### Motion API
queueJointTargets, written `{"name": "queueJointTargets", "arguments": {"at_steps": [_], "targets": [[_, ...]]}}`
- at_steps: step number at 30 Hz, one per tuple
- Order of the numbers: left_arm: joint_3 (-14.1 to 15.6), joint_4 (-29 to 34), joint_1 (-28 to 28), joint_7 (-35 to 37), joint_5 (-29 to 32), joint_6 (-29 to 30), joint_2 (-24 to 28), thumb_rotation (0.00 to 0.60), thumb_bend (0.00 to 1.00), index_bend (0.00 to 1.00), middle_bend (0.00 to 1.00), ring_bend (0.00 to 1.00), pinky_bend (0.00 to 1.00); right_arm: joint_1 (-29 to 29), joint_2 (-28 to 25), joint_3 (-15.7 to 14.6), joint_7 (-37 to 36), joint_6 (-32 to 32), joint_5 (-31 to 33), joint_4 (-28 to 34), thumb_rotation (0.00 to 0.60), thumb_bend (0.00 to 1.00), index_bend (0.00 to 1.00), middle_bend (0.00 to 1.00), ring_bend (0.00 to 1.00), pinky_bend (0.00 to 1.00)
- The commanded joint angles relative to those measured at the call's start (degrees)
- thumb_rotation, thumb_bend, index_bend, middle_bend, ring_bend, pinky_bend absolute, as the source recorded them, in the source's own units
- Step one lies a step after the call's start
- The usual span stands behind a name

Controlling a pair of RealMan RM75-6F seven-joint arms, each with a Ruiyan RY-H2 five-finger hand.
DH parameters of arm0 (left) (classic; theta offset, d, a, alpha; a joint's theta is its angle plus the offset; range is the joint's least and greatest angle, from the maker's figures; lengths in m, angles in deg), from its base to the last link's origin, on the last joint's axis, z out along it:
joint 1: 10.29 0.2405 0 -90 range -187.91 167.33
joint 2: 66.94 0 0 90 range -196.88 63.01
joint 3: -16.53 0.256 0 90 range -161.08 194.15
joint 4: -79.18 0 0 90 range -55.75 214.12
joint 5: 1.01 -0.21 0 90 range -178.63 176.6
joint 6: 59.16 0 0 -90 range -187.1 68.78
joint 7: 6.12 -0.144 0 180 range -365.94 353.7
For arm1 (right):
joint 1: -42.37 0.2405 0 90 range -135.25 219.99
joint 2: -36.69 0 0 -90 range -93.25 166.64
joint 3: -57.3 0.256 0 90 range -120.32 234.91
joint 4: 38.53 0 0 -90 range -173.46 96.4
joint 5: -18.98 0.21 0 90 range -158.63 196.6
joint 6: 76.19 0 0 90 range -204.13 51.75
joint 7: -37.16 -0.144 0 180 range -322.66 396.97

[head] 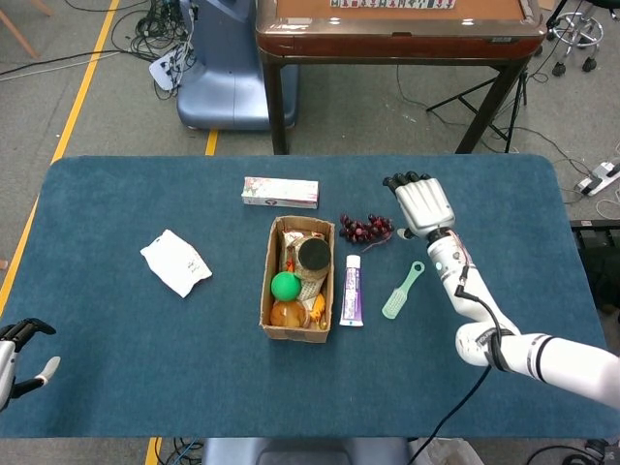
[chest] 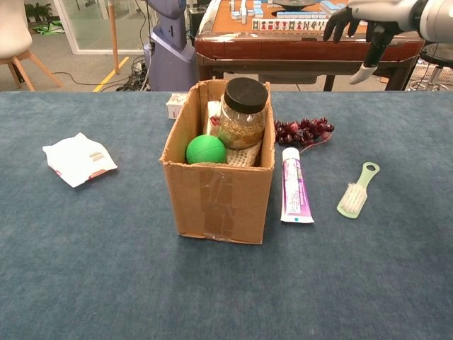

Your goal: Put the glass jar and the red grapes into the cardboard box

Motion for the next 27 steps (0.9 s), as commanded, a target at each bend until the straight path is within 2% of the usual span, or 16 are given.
{"name": "queueJointTargets", "arguments": {"at_steps": [1, 23, 27], "targets": [[0.0, 0.0, 0.1, 0.3, -0.1, 0.1, 0.1, 0.600, 0.25, 0.40, 0.37, 0.37, 0.59, 1.3, 4.2, 0.0, -0.4, 3.9, 2.0, -5.7, 0.600, 0.00, 0.24, 0.22, 0.19, 0.32], [0.0, 0.0, 0.5, 2.9, -0.4, 0.7, 1.1, 0.600, 0.25, 0.40, 0.37, 0.37, 0.59, 4.5, 19.7, 0.0, -4.3, 17.4, 3.0, -31.2, 0.600, 0.00, 0.24, 0.23, 0.19, 0.32], [0.0, 0.0, 0.5, 3.2, -0.4, 0.9, 1.3, 0.600, 0.25, 0.40, 0.37, 0.37, 0.59, 4.9, 22.0, 0.1, -5.2, 19.2, 1.9, -35.1, 0.600, 0.04, 0.25, 0.24, 0.19, 0.32]]}}
